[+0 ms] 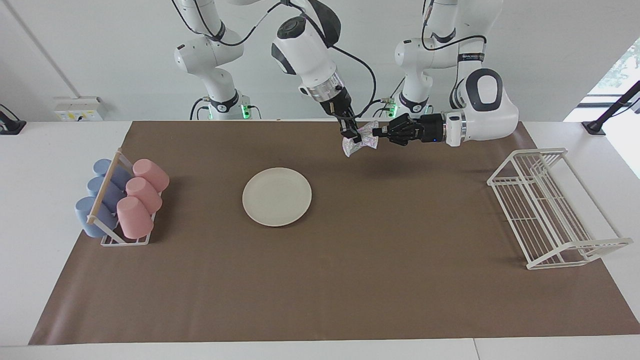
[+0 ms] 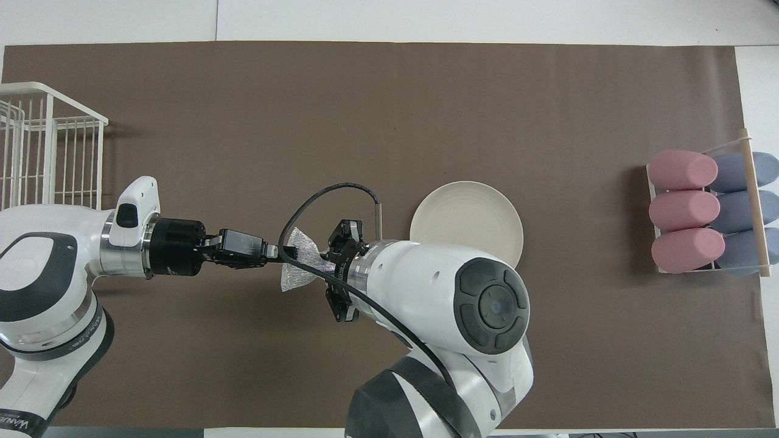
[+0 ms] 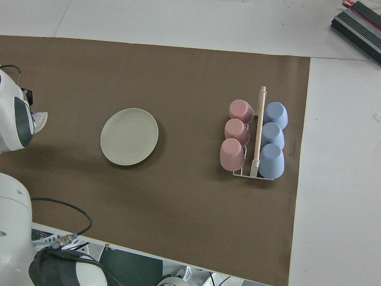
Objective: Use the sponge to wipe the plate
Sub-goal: 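Grasp the clear sponge held by the left gripper with the right gripper, then open the left gripper and draw back while the right gripper takes the sponge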
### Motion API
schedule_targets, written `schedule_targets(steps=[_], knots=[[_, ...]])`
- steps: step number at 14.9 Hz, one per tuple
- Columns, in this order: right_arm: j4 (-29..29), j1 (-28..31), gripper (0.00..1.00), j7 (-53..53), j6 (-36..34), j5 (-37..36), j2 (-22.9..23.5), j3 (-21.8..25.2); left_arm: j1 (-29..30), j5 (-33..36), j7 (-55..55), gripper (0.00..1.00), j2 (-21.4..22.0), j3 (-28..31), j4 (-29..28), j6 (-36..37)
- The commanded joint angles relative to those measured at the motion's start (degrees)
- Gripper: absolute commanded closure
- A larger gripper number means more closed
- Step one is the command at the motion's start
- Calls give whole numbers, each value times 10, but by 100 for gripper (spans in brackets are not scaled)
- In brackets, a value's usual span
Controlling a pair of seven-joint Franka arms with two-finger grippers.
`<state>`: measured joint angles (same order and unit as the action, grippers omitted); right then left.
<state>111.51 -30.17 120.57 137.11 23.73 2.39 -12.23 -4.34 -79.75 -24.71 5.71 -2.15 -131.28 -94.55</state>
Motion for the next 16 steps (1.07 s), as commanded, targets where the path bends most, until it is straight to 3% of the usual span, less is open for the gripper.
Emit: schedule_targets(steps=[1,3,4,5,8,12,16], knots=[[7,2,100,-11,10,14,-2,-1,-2,-5,-8,100,13,7,-15,3],[7,3,100,-15,10,12,-2,-1,-2,-4,-9,100,13,7,-15,4],[7,4,100,-17,10,11,-2,-1,-2,-3,-9,43,13,7,-14,4],[7,4,100,-17,9,7,-2,-1,-2,-1,-7,0,14,7,-14,4],[13,6,100,-44,8,4,-4,0,0,3,-7,0,14,7,-14,4],[80,46,100,-204,4,-31,-27,2,3,10,-6,0,14,7,-14,2],[126,93,100,-311,4,-74,-25,2,9,78,-6,0,11,7,-9,-10]])
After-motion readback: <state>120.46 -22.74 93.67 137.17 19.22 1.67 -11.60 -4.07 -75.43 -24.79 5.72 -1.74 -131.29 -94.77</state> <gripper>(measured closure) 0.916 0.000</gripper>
